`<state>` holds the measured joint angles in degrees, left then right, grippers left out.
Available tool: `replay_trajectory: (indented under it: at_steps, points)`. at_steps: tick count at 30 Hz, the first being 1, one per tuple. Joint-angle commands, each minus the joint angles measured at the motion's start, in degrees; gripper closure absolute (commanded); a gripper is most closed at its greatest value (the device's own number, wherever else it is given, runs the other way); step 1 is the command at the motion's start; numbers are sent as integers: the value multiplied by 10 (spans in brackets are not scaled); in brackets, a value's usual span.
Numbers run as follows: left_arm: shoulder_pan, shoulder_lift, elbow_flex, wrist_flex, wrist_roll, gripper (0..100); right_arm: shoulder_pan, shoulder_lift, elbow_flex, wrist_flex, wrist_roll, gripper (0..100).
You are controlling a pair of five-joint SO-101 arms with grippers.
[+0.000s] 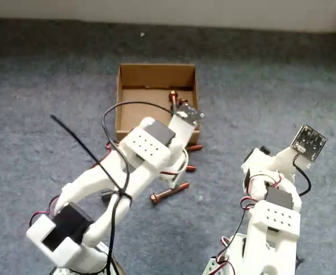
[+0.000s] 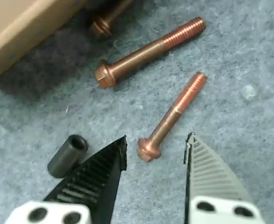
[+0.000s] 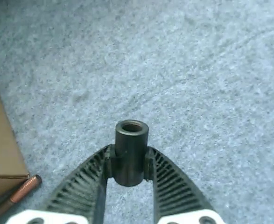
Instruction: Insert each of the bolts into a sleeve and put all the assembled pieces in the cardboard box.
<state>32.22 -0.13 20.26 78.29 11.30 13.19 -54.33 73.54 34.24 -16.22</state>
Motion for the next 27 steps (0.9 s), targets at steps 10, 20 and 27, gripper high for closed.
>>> replay_trajectory:
  at_steps: [10, 20, 27]
  points:
    - [58, 181, -131, -39, -68, 776, 35, -16, -9, -13, -37, 995]
    - [59, 277, -220, -34, -68, 781, 35, -16, -9, -13, -37, 995]
    - [87, 327, -276, -2, -69, 887, 34, -16, -8, -13, -37, 995]
